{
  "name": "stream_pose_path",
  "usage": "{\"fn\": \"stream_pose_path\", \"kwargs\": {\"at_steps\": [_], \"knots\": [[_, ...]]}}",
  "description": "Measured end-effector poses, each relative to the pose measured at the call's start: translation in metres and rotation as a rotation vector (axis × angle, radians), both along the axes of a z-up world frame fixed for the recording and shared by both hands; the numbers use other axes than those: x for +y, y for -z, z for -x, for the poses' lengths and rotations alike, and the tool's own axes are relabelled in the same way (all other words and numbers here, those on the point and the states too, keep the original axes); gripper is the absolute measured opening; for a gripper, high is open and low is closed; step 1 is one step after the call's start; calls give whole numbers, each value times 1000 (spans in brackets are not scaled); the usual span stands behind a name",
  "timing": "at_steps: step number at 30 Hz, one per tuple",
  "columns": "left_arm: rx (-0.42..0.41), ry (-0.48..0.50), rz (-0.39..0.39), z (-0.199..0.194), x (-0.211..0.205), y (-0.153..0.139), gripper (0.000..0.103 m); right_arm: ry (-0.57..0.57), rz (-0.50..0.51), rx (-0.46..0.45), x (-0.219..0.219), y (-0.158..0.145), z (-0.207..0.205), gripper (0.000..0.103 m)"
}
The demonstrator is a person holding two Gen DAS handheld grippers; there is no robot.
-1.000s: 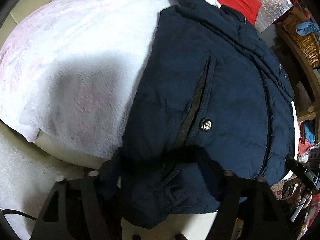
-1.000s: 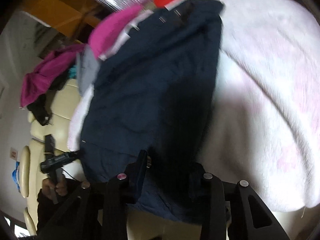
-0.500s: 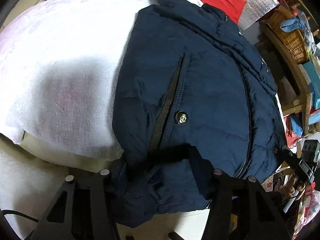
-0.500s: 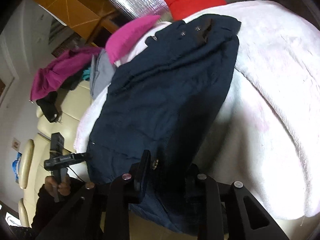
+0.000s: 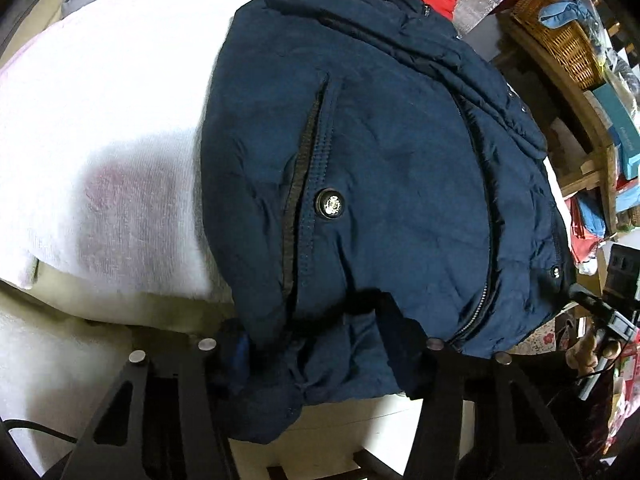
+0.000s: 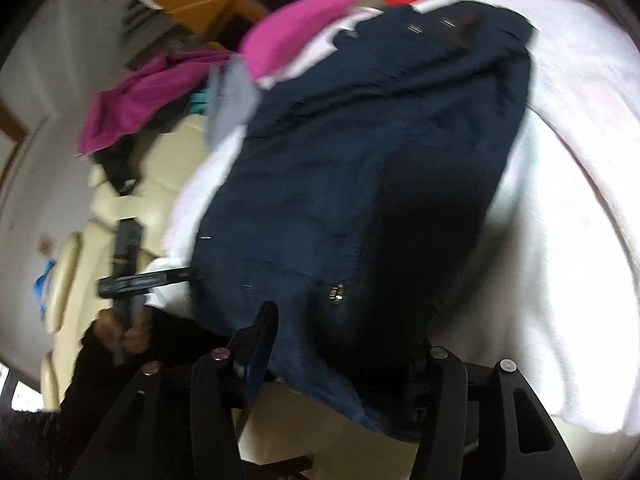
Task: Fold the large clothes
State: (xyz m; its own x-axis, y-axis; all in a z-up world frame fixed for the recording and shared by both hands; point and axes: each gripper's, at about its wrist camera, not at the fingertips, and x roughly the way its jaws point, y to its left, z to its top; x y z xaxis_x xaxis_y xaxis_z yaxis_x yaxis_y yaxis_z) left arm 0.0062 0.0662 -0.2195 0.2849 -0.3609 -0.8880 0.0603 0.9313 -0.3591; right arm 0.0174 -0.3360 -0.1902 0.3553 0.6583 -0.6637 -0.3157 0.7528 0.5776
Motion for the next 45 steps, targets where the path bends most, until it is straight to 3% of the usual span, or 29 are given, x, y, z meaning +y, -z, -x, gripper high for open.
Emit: {"fn": "stream_pose_path", "kwargs": {"at_steps": [3,7,11,14,16,17,18,21,25,27,30,32,33,34,36,38,41,43,45], "knots": [[26,5,-38,1,2,5,65,22,88,94,5,21,-10,56],[24,41,-67,2,-6,7,67,11,120,82,9,22,-10,56],[34,16,-53,1,2,8,52,37,108,120,5,24,-16,56],[42,12,-30,4,11,8,50,103,41,131,-15,12,-10,56],[45,32,-46,5,8,8,58,137,47,120,-26,6,-4,56],[61,46,-42,4,5,12,74,143,45,122,-27,6,-2,57],[80,62,-34,3,0,15,82,147,45,132,-28,8,3,60],[82,124,-98,4,-15,19,82,151,97,179,-32,19,17,66],[73,130,-82,2,-16,17,82,166,161,142,-25,27,25,67],[68,126,-75,3,-14,15,69,184,163,95,-20,26,22,67],[66,114,-36,8,1,12,54,174,184,102,-7,33,13,68],[65,123,4,9,4,9,54,131,218,105,6,35,12,65],[63,128,9,10,7,10,54,75,192,120,16,34,15,45],[61,135,8,11,9,9,54,48,188,105,24,30,19,41],[67,143,-6,13,11,11,63,21,193,56,33,22,24,41],[77,159,-7,12,6,14,72,41,170,76,28,26,18,41],[60,196,-52,14,-3,14,72,63,208,119,31,41,6,41],[53,180,-21,13,1,10,63,36,213,104,45,39,4,41],[54,150,44,13,11,4,36,1,228,53,56,29,6,31]]}}
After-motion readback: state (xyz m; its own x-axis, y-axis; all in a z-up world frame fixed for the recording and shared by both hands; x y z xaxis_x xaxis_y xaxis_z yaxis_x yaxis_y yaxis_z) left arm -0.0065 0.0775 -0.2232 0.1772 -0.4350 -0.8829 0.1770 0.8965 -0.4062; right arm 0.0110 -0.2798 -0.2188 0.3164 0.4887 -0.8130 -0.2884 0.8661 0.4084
